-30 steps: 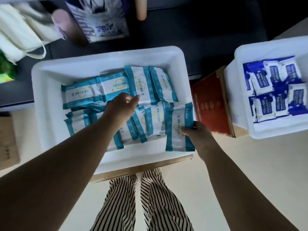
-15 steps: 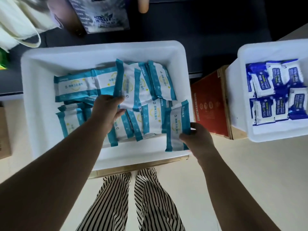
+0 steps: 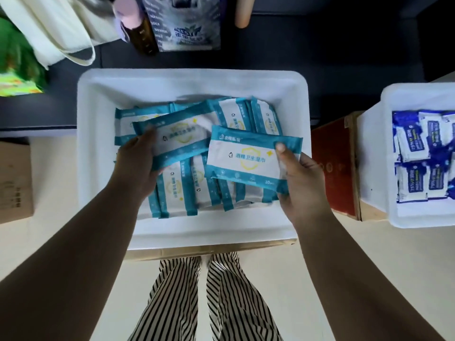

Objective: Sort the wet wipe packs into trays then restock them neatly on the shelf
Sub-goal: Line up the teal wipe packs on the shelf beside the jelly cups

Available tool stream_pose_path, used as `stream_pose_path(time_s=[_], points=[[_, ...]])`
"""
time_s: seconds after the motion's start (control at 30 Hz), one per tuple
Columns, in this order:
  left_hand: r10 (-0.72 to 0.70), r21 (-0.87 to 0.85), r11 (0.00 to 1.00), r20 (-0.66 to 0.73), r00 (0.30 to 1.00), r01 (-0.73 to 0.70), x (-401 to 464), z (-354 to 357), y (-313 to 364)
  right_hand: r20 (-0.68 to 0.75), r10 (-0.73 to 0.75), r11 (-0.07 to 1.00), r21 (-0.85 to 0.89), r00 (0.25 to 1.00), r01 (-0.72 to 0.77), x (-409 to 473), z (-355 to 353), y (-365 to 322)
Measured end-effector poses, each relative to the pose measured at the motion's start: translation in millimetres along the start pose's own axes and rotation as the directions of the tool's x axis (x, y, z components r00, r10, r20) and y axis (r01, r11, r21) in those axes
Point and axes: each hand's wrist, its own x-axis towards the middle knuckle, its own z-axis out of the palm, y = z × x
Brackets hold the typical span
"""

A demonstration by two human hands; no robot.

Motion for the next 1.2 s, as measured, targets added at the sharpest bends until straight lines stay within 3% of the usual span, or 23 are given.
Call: stream_pose_path(time_s=[0.13,0.27,0.37,0.5,0.6,0.7,0.8,1.0,1.2], points=[[0.012,0.110,0.993,0.181,0.983,-0.033,-17.6,-6.9,14.0,0.030,0.057,0.998,0.000,0.998,-0.057,-1.6,16.0,-16.0],[0.076,0.116,0.986,0.328,0.942,-0.119,-51.3,-12.6,40.9,0.174,0.088,0.995,-0.069,0.981,-0.077,-20.6,23.1,-40.4],[0.108,0.085,0.985,0.390,0.914,-0.153,-80.9,-17.0,77.8,0.244,0.044,0.992,-0.127,0.969,-0.013,-46.7,29.6,-71.9],[0.228,0.103,0.954,0.357,0.906,-0.281,-129.4,-21.6,137.8,0.244,-0.093,0.906,-0.381,0.965,0.184,-90.6,48.4,-122.9],[0.373,0.039,0.910,0.359,0.855,-0.414,-180.2,-23.2,192.5,0.322,-0.214,0.885,-0.336,0.922,0.323,-136.6,73.5,-173.9],[0.517,0.023,0.831,0.336,0.787,-0.556,-240.4,-31.8,251.3,0.422,-0.337,0.850,-0.248,0.842,0.465,-193.5,99.2,-231.4],[0.590,-0.078,0.796,0.327,0.739,-0.601,-292.8,-44.0,299.3,0.501,-0.432,0.803,-0.164,0.750,0.573,-246.6,121.2,-278.6],[0.769,-0.256,0.622,0.375,0.517,-0.740,-391.3,-72.2,368.5,0.623,-0.566,0.663,-0.044,0.540,0.747,-338.7,160.3,-348.7],[0.865,-0.285,0.492,0.265,0.426,-0.823,-429.1,-103.8,425.5,0.668,-0.640,0.565,0.074,0.380,0.822,-396.1,206.5,-383.7]])
